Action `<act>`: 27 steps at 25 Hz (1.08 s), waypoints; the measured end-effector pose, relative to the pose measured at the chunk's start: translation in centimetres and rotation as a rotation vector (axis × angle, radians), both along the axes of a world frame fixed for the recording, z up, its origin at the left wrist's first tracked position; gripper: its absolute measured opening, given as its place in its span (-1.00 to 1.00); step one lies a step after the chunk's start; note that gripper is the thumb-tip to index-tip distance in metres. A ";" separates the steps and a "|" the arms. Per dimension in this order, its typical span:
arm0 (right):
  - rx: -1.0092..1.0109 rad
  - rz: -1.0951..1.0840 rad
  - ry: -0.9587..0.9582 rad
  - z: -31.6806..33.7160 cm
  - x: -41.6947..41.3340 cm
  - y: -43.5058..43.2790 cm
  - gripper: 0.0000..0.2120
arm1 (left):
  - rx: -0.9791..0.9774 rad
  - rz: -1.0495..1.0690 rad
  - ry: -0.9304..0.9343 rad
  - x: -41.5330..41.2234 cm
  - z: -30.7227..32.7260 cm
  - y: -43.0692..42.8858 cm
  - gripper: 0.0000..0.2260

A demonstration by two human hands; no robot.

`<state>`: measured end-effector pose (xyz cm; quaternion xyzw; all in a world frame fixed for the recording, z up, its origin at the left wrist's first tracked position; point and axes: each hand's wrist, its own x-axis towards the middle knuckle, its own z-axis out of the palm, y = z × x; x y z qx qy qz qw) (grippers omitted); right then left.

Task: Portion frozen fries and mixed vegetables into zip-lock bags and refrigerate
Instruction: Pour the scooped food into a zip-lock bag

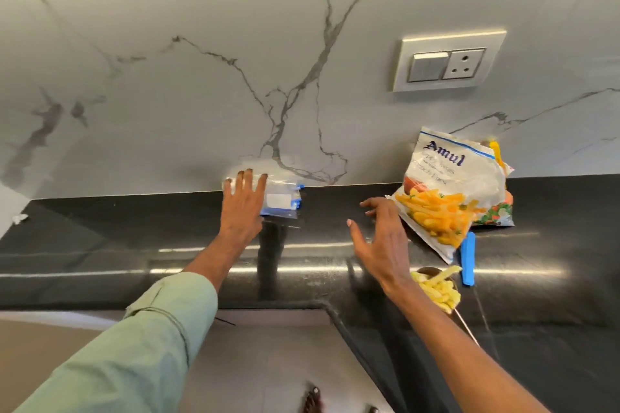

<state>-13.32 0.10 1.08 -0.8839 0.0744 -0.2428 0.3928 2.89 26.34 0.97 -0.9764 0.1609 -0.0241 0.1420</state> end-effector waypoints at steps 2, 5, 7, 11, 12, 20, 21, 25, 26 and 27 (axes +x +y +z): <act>-0.031 0.093 0.022 0.4 1.6 2.2 -0.61 | 0.033 -0.046 -0.001 0.4 -0.7 -0.8 0.00; -0.063 0.170 0.069 0.7 3.5 4.7 -0.59 | 0.048 -0.067 -0.014 1.0 -1.4 -2.1 0.04; -0.079 0.196 0.097 0.6 4.4 5.7 -0.58 | 0.039 -0.068 -0.014 1.4 -1.8 -2.5 0.00; -0.058 0.208 0.184 -0.1 5.3 6.6 -0.53 | 0.046 -0.083 -0.022 2.4 -2.2 -2.5 -0.28; -0.044 0.209 0.212 -0.4 5.4 6.8 -0.52 | 0.035 -0.093 -0.021 2.6 -2.0 -2.3 -0.35; -0.151 0.350 0.527 -3.3 7.9 10.5 -0.17 | -0.060 -0.118 -0.085 4.5 0.9 -1.2 -0.54; -0.220 0.387 0.540 -3.5 8.5 11.2 -0.11 | -0.090 -0.141 -0.124 4.5 1.2 -1.1 -0.55; -0.470 0.484 0.519 -3.6 10.7 13.6 -0.02 | -0.208 -0.216 -0.315 4.3 2.5 -0.8 -0.61; -0.499 0.494 0.523 -3.6 11.2 13.9 -0.01 | -0.243 -0.230 -0.357 4.2 2.9 -0.7 -0.62; -0.516 0.497 0.537 -3.5 11.7 14.2 0.00 | -0.281 -0.241 -0.396 4.1 3.4 -0.6 -0.64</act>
